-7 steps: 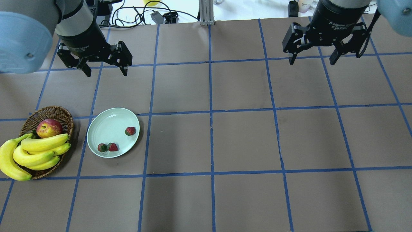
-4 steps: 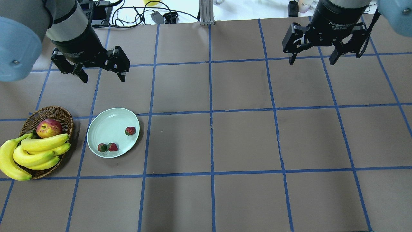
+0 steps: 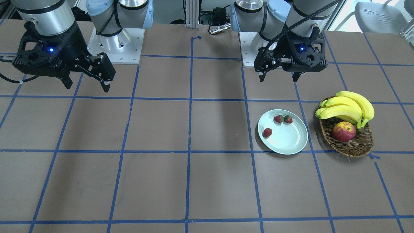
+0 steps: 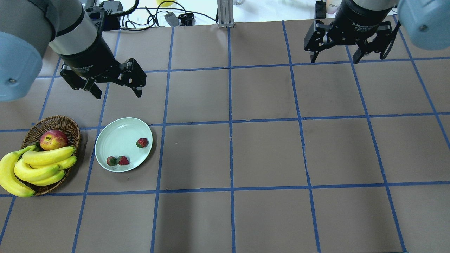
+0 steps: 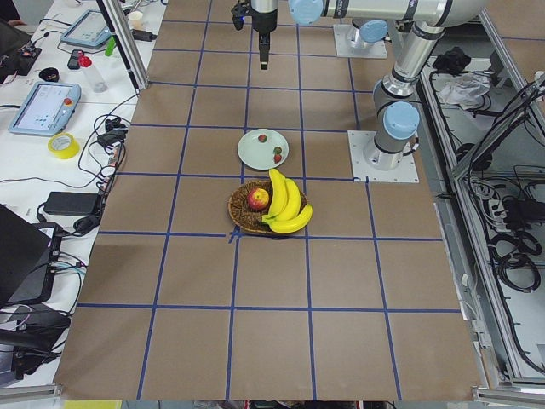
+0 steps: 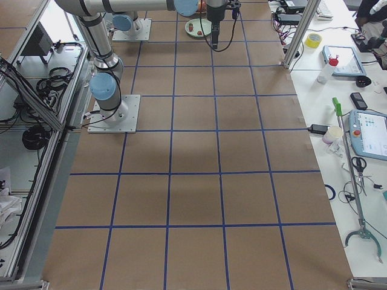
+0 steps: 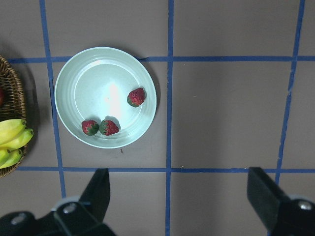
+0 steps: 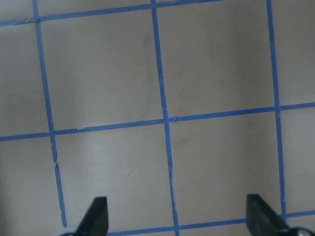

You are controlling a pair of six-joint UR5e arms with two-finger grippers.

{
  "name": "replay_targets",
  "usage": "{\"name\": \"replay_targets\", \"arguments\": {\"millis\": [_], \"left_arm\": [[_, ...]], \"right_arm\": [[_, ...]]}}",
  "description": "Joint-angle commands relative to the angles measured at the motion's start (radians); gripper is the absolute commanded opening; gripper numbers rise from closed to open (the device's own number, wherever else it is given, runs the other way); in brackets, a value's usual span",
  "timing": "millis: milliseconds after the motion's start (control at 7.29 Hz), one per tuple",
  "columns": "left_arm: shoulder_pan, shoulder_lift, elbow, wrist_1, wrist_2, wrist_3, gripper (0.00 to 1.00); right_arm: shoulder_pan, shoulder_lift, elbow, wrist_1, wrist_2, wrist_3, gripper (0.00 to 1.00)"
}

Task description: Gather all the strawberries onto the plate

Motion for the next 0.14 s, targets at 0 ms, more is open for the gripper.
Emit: {"name": "replay_targets", "arguments": {"millis": [0], "left_arm": [[-0.004,0.004,-0.002,0.000,-0.046,-0.001,1.00]], "right_arm": [[0.000,0.001,-0.002,0.002,0.000,0.000,1.00]]}}
